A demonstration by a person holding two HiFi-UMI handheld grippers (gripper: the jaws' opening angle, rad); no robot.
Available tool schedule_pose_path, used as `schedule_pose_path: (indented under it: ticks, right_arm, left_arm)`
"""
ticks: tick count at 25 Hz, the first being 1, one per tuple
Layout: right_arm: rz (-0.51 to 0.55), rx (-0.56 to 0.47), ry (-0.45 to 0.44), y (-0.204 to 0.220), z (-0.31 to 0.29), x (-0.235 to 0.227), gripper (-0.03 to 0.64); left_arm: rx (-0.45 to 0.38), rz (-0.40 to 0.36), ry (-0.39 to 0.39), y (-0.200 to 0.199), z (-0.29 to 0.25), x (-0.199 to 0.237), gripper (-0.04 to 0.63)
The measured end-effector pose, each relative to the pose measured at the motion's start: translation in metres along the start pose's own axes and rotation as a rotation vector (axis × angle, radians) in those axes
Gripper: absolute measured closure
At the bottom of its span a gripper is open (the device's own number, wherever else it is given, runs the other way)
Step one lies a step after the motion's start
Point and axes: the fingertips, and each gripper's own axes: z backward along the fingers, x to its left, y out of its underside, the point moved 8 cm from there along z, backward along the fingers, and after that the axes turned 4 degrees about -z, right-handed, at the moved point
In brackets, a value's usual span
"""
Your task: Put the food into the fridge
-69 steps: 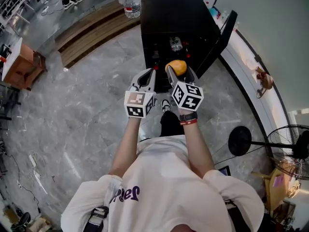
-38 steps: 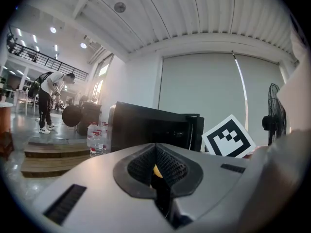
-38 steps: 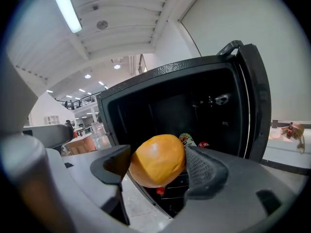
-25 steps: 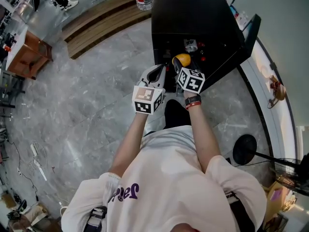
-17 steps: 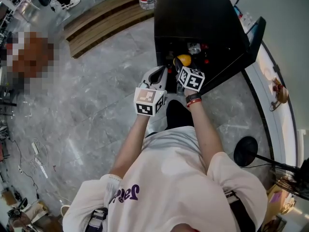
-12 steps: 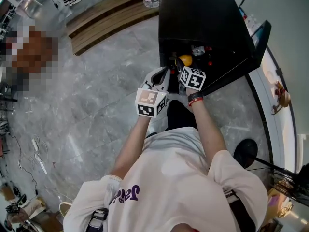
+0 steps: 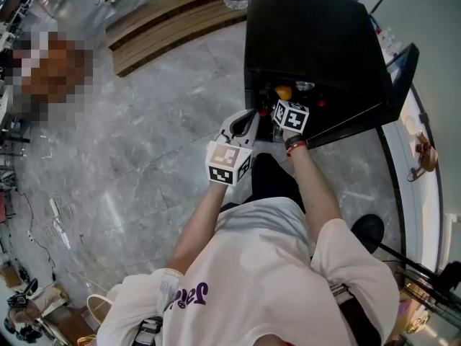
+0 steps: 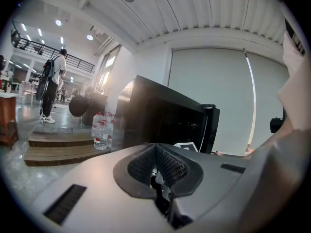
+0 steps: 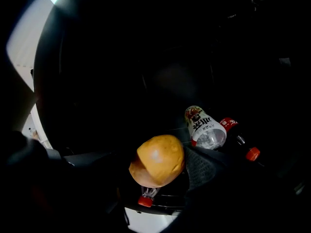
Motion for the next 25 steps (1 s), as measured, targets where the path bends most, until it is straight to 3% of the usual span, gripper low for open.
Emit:
schedule_pose_path:
  ticks: [9, 20, 25]
  right_arm:
    - [-0.097, 0.036, 0.036, -0.004, -0.037, -0.023, 0.250]
    - [-0.228, 0.061, 0.004, 0.001, -0.068, -0.022, 0.245]
    - [-0.219, 0.095, 0.002, 0.005, -0.055, -0.015, 0.186]
  left_arm:
    - [0.047, 0.035, -0.024, 0.009, -0.012, 0.008, 0.578]
    - [0.058, 0.059, -0.054, 0.009, -0.007, 0.016, 0.578]
    - [0.060, 0.069, -0.065, 0.005, 0.006, 0.015, 0.578]
